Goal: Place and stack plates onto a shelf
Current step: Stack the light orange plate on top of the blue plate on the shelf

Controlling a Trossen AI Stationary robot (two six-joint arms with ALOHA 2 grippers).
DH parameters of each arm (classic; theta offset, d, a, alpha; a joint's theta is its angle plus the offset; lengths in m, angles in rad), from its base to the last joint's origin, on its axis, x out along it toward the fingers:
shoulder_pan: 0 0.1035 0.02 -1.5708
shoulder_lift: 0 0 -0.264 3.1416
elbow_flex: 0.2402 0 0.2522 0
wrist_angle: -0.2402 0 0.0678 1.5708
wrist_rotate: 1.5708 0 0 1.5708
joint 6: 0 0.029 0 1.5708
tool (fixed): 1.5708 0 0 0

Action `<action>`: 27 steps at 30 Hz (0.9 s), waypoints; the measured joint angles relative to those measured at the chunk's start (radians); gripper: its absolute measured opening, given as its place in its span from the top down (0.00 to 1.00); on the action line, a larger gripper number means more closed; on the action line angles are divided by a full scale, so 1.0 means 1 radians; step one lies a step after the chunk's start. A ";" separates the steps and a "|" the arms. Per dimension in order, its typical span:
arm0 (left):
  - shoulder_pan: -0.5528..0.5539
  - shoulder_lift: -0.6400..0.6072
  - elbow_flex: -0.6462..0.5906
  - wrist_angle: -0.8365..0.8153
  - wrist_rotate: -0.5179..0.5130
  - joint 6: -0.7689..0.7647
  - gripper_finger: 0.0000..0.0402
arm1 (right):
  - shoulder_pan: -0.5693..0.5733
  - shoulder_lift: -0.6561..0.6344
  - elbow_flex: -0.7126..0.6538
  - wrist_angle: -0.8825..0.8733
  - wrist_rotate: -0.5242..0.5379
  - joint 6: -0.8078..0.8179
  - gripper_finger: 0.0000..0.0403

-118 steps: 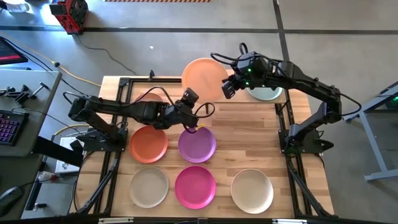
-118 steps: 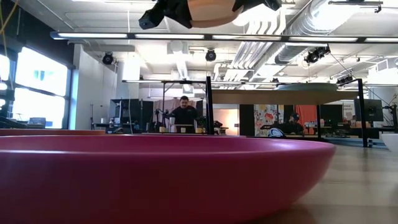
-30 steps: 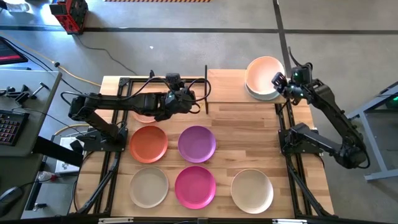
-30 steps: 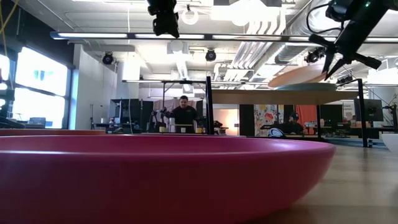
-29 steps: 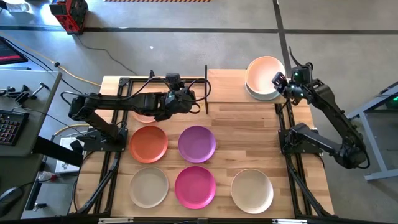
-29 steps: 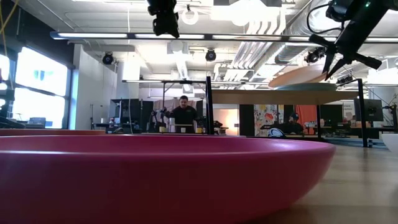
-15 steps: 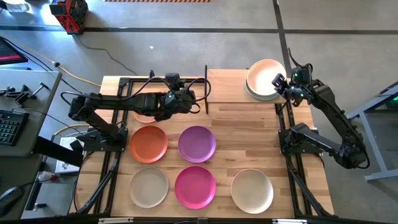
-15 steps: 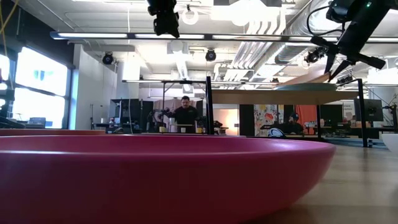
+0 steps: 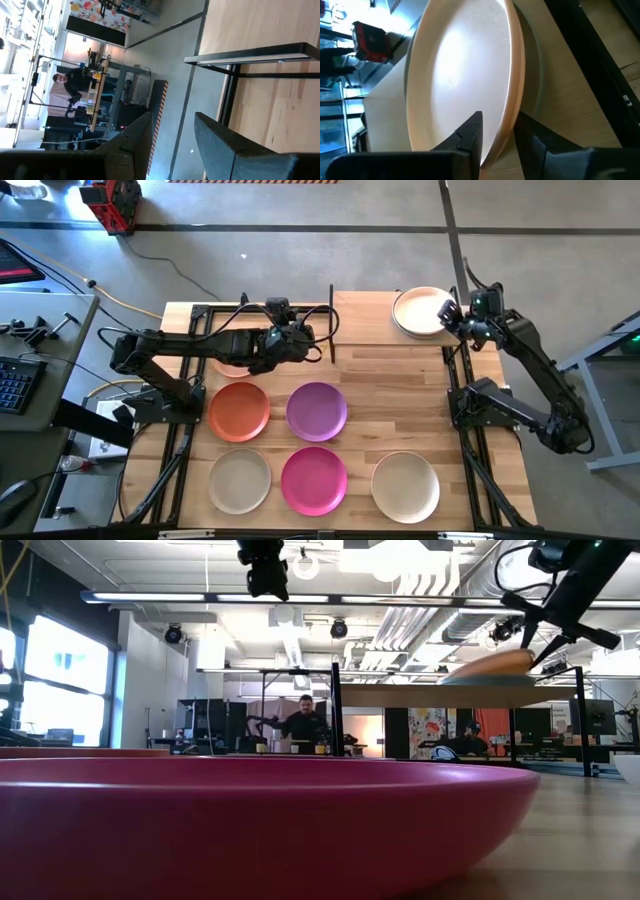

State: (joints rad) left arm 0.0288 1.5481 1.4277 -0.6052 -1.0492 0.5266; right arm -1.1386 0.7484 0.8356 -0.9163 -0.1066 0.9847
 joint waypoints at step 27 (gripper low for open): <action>0.000 0.000 0.000 0.000 0.023 0.000 0.66 | 0.000 -0.029 0.000 -0.033 -0.026 -0.066 0.77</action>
State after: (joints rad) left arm 0.0288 1.5482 1.4277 -0.6052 -1.0264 0.5270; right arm -1.1381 0.7195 0.8356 -0.9492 -0.1322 0.9184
